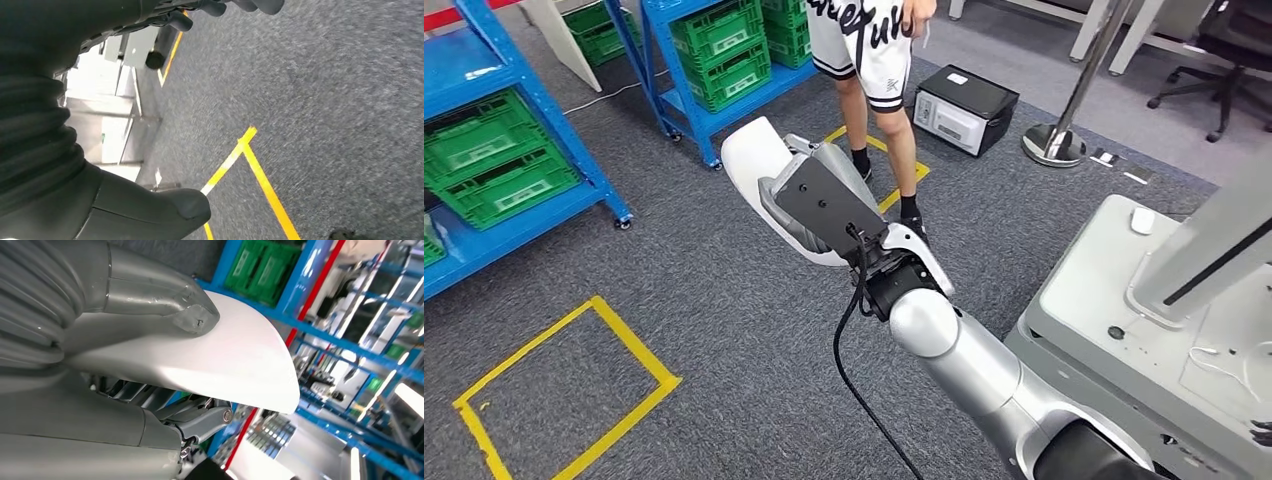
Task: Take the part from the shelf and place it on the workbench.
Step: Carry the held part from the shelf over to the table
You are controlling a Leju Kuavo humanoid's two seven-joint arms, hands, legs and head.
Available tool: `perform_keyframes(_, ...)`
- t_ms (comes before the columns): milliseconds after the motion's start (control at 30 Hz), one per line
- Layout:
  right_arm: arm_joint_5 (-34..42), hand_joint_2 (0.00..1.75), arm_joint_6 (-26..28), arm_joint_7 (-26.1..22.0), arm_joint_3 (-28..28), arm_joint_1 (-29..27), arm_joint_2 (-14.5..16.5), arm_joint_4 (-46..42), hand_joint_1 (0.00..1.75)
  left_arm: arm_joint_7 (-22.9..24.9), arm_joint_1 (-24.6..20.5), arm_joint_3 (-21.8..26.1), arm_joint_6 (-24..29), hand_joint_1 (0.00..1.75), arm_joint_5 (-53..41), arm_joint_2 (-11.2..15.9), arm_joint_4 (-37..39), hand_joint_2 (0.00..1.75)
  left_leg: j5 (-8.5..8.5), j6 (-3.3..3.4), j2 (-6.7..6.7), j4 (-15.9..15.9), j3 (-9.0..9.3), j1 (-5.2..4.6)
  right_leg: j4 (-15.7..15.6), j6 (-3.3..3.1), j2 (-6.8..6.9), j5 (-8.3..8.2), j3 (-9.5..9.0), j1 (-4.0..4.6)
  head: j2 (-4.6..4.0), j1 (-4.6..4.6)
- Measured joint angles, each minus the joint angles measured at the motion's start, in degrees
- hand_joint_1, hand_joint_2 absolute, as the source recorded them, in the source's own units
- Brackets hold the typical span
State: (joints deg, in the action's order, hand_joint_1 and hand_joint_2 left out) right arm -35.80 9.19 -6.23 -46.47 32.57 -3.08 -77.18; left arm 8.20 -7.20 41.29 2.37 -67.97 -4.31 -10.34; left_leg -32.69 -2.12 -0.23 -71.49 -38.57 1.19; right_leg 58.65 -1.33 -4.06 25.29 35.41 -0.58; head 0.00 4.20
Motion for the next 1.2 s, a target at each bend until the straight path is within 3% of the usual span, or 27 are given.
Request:
perform_keyframes(67, 0.0, 1.75, 0.0, 0.0, 0.0, 0.1, 0.0, 0.0, 1.75, 0.0, 0.0, 0.0, 0.0, 0.00, 0.0, 0.0, 0.0, 1.75, 3.68, 0.40, -2.06, 7.6, 3.15, 0.11, 0.4, 0.32, -1.51, 0.16, 0.16, 0.03, 0.00, 0.00)
perform_keyframes(100, 0.0, 1.75, -0.1, 0.0, 0.0, 0.1, 0.0, 0.0, 1.75, 0.0, -0.1, 0.0, 0.1, 0.00, 0.0, 0.1, 0.0, 1.75, 4.47, 0.54, -3.03, 10.3, 4.37, 0.14, 0.6, 0.62, -2.18, 0.17, 0.35, 0.02, 0.00, 0.00)
perform_keyframes(133, 0.0, 1.75, -0.1, 0.0, 0.0, 0.2, 0.0, 0.0, 1.75, 0.0, -0.1, 0.0, 0.1, 0.00, 0.0, 0.1, 0.0, 1.75, 4.54, 0.68, -3.67, 11.6, 5.00, 0.11, 0.6, 1.00, -2.79, 0.11, 0.59, -0.04, 0.00, 0.00)
perform_keyframes(200, 0.0, 1.75, -0.2, -0.1, 0.0, 0.2, -0.1, 0.0, 1.75, -0.1, -0.1, 0.0, 0.1, 0.00, 0.0, 0.1, 0.0, 1.75, 4.51, 1.15, -2.99, 11.9, 5.30, 0.02, 0.4, 1.88, -4.04, -0.29, 0.95, -0.19, 0.00, 0.01)
perform_keyframes(233, 0.0, 1.75, -0.2, -0.1, 0.0, 0.2, -0.2, 0.0, 1.75, -0.1, -0.2, 0.0, 0.1, 0.00, 0.0, 0.0, 0.0, 1.75, 4.69, 1.51, -2.33, 12.1, 5.38, 0.06, 0.4, 2.22, -3.65, -0.31, 1.09, -0.17, 0.00, 0.03)
perform_keyframes(300, 0.0, 1.75, -0.2, -0.2, 0.1, 0.3, -0.4, 0.0, 1.75, -0.2, -0.3, 0.0, 0.2, 0.00, 0.0, 0.0, 0.0, 1.75, 4.95, 2.30, -0.96, 12.6, 5.58, 0.22, 3.1, 2.79, -0.49, 1.23, 2.44, 0.08, 0.00, 0.39)
perform_keyframes(367, 0.0, 1.75, -0.2, -0.2, 0.1, 0.4, -0.4, 0.0, 1.75, -0.2, -0.2, 0.0, 0.2, 0.00, 0.0, 0.0, 0.0, 1.75, 4.89, 2.75, 0.50, 12.7, 5.61, 0.01, 10.2, 3.18, 2.91, 4.80, 5.91, 0.12, 0.00, 0.73)
perform_keyframes(433, 0.0, 1.75, -0.2, -0.2, 0.1, 0.2, -0.5, 0.1, 1.75, -0.1, -0.1, 0.0, 0.2, 0.00, 0.0, 0.0, 0.0, 1.75, 4.78, 2.86, 2.07, 12.6, 5.61, -0.12, 16.2, 3.41, 3.64, 6.84, 8.90, 0.00, 0.00, 0.74)
perform_keyframes(467, 0.0, 1.75, -0.2, -0.2, 0.1, 0.1, -0.6, 0.1, 1.75, 0.0, 0.0, 0.0, 0.2, 0.00, 0.0, 0.0, 0.0, 1.75, 4.73, 2.83, 2.83, 12.6, 5.63, -0.13, 16.3, 3.43, 3.77, 6.31, 8.91, -0.03, 0.00, 0.74)
perform_keyframes(533, 0.0, 1.75, -0.2, -0.2, 0.1, 0.2, -0.7, 0.1, 1.75, 0.0, -0.1, 0.0, 0.2, 0.00, 0.0, 0.0, 0.0, 1.75, 4.54, 2.62, 4.26, 12.5, 5.79, -0.13, 9.9, 3.20, 4.81, 3.01, 5.36, 0.03, 0.00, 0.74)
perform_keyframes(600, 0.0, 1.75, -0.2, -0.2, 0.1, 0.4, -0.7, 0.1, 1.75, 0.0, -0.2, 0.0, 0.2, 0.00, 0.0, -0.1, 0.0, 1.75, 4.21, 2.12, 5.42, 12.4, 6.05, -0.37, 2.6, 2.56, 6.90, 0.60, 1.34, 0.39, 0.00, 0.70)
perform_keyframes(667, 0.0, 1.75, -0.2, -0.3, 0.1, 0.5, -0.7, 0.1, 1.75, 0.0, -0.2, 0.0, 0.2, 0.00, 0.0, -0.1, 0.0, 1.75, 3.92, 1.45, 6.45, 12.5, 6.44, -0.59, 0.3, 1.84, 7.38, 0.30, 0.31, 0.75, 0.00, 0.67)
perform_keyframes(733, 0.0, 1.75, -0.2, -0.3, 0.2, 0.5, -0.7, 0.1, 1.75, 0.1, -0.4, 0.0, 0.2, 0.00, 0.0, -0.1, 0.0, 1.75, 3.71, 0.76, 6.93, 12.6, 6.84, -0.48, 0.0, 1.17, 6.06, 0.08, 0.31, 0.66, 0.00, 0.68)
perform_keyframes(800, 0.0, 1.75, -0.2, -0.3, 0.2, 0.6, -0.8, 0.0, 1.75, 0.0, -0.5, 0.0, 0.2, 0.00, 0.0, -0.1, 0.0, 1.75, 2.08, 0.21, 4.43, 10.6, 6.13, -0.27, -0.4, 0.45, 4.90, -0.27, 0.09, 0.28, 0.00, 0.63)
perform_keyframes(867, 0.0, 1.75, -0.3, -0.3, 0.2, 0.6, -0.7, 0.0, 1.75, 0.0, -0.4, 0.0, 0.2, 0.00, 0.0, -0.2, 0.1, 1.75, -1.53, -0.07, 1.27, 4.0, 3.20, -0.17, -0.6, 0.00, 3.72, -0.41, -0.02, 0.12, 0.00, 0.56)
perform_keyframes(933, 0.0, 1.75, -0.3, -0.3, 0.2, 0.5, -0.6, 0.0, 1.75, 0.1, -0.2, 0.0, 0.2, 0.00, 0.0, -0.1, 0.1, 1.75, -3.89, -0.16, 0.45, -2.8, -0.14, -0.20, -0.5, -0.13, 2.22, -0.38, -0.02, 0.20, 0.00, 0.55)
perform_keyframes(967, 0.0, 1.75, -0.4, -0.3, 0.2, 0.4, -0.6, 0.1, 1.75, 0.1, -0.1, 0.0, 0.2, 0.00, 0.0, -0.1, 0.1, 1.75, -3.45, -0.13, 0.37, -3.7, -0.77, -0.20, -0.4, -0.14, 1.39, -0.37, -0.03, 0.22, 0.00, 0.55)
perform_keyframes(1000, 0.0, 1.75, -0.4, -0.3, 0.2, 0.4, -0.6, 0.1, 1.75, 0.1, 0.0, 0.0, 0.2, 0.00, 0.0, -0.1, 0.1, 1.75, -1.84, -0.03, 0.21, -2.2, -0.32, -0.19, -0.3, -0.11, 0.54, -0.36, -0.04, 0.20, 0.00, 0.55)
perform_keyframes(1033, 0.0, 1.75, -0.4, -0.3, 0.2, 0.4, -0.6, 0.1, 1.75, 0.1, 0.0, 0.0, 0.2, 0.00, 0.0, -0.1, 0.1, 1.75, 0.53, 0.10, -0.34, 1.5, 1.13, -0.13, -0.2, -0.03, -0.30, -0.32, -0.05, 0.16, 0.00, 0.55)
perform_keyframes(1100, 0.0, 1.75, -0.4, -0.3, 0.2, 0.5, -0.6, 0.1, 1.75, 0.1, -0.1, 0.0, 0.2, 0.00, 0.0, -0.1, 0.2, 1.75, 3.77, 0.45, -3.16, 9.1, 4.35, 0.06, 0.2, 0.39, -1.74, -0.23, 0.17, 0.07, 0.00, 0.57)
perform_keyframes(1167, 0.0, 1.75, -0.4, -0.3, 0.2, 0.4, -0.6, 0.1, 1.75, 0.1, -0.1, 0.0, 0.2, 0.00, 0.0, 0.0, 0.2, 1.75, 4.22, 0.82, -4.81, 12.0, 5.67, 0.03, 0.3, 1.21, -3.04, -0.43, 0.64, -0.10, 0.00, 0.57)
perform_keyframes(1200, 0.0, 1.75, -0.4, -0.3, 0.2, 0.4, -0.6, 0.0, 1.75, 0.2, -0.1, 0.0, 0.2, 0.00, 0.0, -0.1, 0.2, 1.75, 4.33, 1.05, -4.32, 12.2, 5.77, -0.11, 0.2, 1.71, -3.77, -0.67, 0.86, -0.19, 0.00, 0.57)
